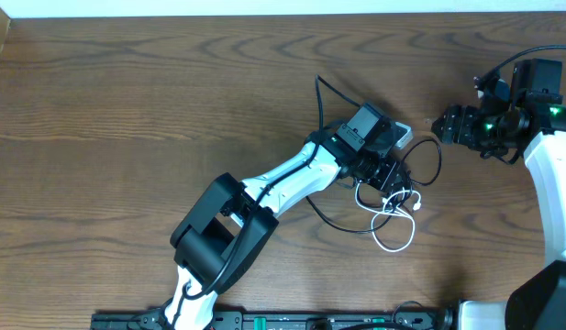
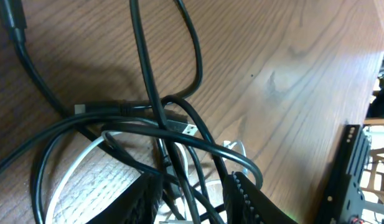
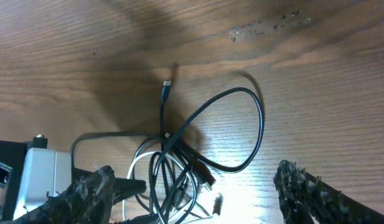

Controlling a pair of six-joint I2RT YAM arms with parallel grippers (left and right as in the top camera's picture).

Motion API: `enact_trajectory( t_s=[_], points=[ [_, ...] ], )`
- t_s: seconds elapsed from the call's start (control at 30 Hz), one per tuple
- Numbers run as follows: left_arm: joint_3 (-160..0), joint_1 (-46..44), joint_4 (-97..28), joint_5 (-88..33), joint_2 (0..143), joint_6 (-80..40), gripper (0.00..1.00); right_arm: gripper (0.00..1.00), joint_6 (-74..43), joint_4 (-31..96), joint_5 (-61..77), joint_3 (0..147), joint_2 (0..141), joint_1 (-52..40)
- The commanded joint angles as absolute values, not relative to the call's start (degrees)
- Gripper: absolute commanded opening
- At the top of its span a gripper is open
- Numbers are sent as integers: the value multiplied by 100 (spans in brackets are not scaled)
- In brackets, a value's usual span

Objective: Untangle cables

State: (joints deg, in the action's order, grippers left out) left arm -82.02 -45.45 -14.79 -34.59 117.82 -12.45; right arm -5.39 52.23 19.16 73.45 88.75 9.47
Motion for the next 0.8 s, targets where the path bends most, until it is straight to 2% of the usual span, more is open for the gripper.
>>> enact_trajectory(
  t_s=[0.0,0.27,0.37,0.47,0.77],
  points=[
    [-8261,-4574,-1509,-3334,12016,-1280,38,79,-458,5234,1968,7404,8844,976],
    [-8261,-4574,-1439,-2906,12366,-1579,36,80,-458,5253,1968,7404,8844,976],
    [-8261,-4574,-1420,-2904,12405,-1577,25,80,-458,5260,1968,7404,8844,976],
    [-8263,-4552,-1372,-2902,12370,-1577,8,80,-458,5277,1968,7404,8844,976],
    [-8276,-3903,-1444,-2912,11395,-1579,7,80,-311,5201,2596,7402,8847,722]
  ],
)
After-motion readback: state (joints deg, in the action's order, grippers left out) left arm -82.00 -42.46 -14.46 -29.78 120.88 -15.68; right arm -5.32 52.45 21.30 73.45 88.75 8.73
